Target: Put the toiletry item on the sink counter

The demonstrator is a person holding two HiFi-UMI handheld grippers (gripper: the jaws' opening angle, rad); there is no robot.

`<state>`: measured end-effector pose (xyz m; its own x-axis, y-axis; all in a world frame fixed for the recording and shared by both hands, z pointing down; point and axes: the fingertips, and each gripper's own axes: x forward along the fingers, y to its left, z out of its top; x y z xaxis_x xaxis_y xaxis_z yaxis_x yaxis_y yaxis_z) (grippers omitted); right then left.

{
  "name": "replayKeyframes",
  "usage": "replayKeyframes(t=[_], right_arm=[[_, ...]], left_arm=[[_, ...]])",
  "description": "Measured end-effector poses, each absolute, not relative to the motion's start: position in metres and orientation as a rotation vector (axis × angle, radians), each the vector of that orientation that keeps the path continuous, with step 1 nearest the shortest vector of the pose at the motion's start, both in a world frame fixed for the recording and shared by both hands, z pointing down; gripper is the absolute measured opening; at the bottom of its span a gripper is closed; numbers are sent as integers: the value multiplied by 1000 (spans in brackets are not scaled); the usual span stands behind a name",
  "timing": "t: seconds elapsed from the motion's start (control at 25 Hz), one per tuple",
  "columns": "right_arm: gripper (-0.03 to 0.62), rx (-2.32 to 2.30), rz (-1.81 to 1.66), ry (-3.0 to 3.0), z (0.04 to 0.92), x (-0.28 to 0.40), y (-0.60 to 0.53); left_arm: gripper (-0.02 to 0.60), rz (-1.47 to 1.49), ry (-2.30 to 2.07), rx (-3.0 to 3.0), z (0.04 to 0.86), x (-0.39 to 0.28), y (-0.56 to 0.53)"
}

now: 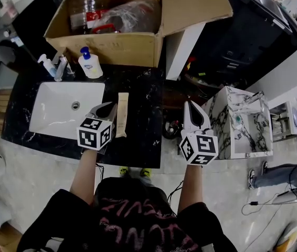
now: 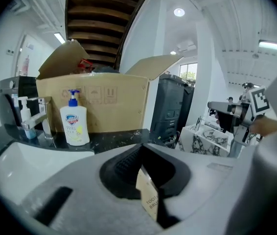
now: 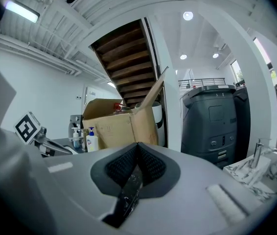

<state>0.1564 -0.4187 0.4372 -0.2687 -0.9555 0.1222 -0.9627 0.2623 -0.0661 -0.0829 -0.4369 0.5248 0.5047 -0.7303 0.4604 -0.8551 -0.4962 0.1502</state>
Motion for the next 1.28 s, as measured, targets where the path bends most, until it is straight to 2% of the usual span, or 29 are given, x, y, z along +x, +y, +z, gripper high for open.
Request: replayKeyframes(t=[0.96,1.28], right_arm=[[11,1860,115,-2529,393,141,-406],[11,1853,93,-2538,383,136,-407]], left_arm=[[-3,210,-1537,2651,361,-108,-419],[-2,144,-1580,2673,336,-114,-415]])
